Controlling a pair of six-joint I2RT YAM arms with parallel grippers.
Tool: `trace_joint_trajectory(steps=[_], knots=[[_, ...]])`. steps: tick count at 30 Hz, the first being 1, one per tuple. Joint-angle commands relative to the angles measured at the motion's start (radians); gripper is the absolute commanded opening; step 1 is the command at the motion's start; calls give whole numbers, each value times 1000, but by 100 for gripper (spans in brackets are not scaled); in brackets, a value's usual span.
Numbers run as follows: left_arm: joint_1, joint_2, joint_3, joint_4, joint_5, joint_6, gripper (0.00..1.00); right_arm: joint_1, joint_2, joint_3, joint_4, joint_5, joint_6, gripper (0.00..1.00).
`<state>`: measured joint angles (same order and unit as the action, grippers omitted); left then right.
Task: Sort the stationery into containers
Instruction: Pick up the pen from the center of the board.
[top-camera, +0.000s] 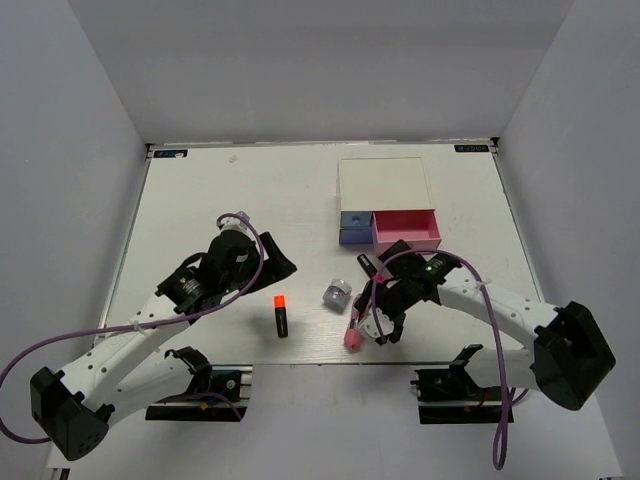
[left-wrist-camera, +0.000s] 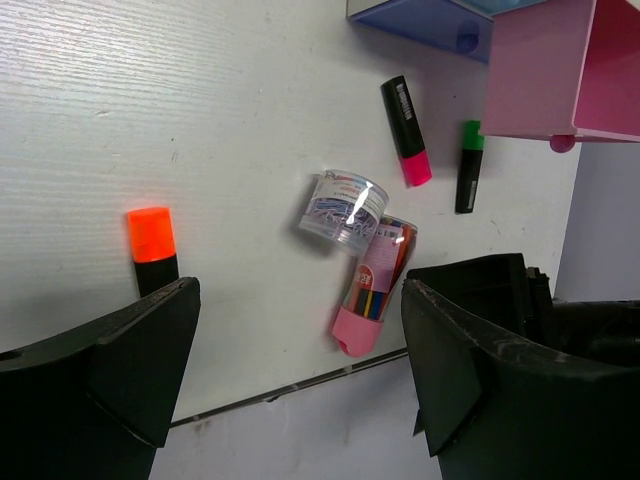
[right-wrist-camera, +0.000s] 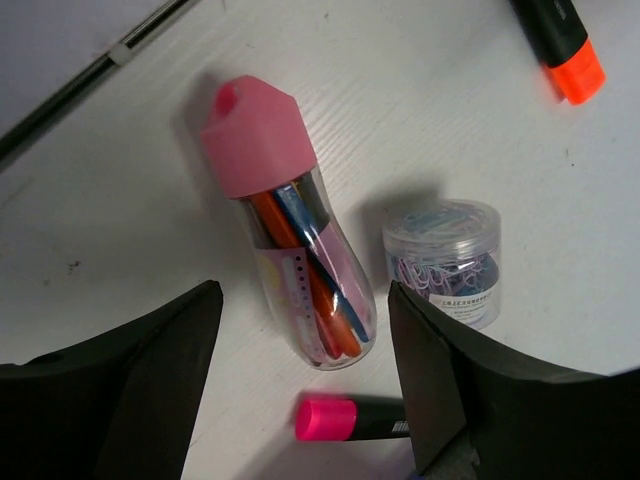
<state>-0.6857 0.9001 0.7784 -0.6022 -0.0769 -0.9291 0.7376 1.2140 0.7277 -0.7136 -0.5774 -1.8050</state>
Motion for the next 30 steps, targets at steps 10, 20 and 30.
trace_joint_trajectory(steps=[10,20,30], knots=[[-5,-18,-27,-8,-12,3,91,109,137,42,80,166,116,69],[-5,-58,-111,-18,-3,-33,90,166,254,87,82,231,211,59],[-5,-99,-200,-39,-3,-65,89,169,239,188,-124,157,277,14]])
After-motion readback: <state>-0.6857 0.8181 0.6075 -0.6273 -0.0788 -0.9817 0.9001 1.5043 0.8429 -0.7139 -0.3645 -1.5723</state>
